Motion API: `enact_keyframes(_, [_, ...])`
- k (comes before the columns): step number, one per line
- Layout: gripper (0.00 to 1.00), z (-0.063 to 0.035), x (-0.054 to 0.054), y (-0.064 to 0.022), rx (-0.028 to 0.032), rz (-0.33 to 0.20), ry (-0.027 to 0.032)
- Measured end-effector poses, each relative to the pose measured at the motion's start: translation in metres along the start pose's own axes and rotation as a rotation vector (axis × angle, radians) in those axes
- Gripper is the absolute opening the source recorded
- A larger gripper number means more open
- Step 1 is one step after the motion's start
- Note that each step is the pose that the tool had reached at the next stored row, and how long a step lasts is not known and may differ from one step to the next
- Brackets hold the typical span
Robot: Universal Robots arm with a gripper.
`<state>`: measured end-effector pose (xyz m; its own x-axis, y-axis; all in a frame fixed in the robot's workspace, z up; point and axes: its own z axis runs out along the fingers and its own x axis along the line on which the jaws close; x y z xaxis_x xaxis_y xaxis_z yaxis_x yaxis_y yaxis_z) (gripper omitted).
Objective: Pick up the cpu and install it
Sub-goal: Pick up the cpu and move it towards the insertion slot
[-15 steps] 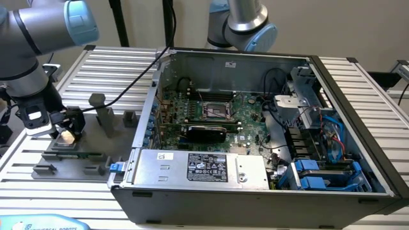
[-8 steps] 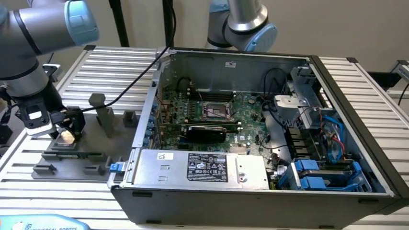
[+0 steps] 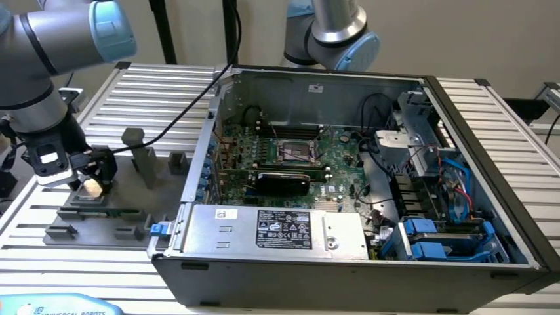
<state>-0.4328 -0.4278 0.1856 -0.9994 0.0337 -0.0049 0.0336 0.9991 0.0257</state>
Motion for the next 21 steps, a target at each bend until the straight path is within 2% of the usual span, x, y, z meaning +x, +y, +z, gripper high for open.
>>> enact_keyframes(5, [0.65,0.0004,0.0,0.0,0.0034,-0.003,0.0001])
enact_keyframes(11, [0.65,0.0007,-0.0001,0.0,0.0045,-0.005,0.0])
enact_keyframes(14, [0.63,0.0008,-0.0001,0.0001,0.0045,-0.005,-0.0001])
enact_keyframes(15, [0.56,0.0008,-0.0002,0.0001,0.0045,-0.005,-0.0001])
enact_keyframes(21, [0.55,0.0007,-0.0003,0.0,0.0046,-0.006,0.0])
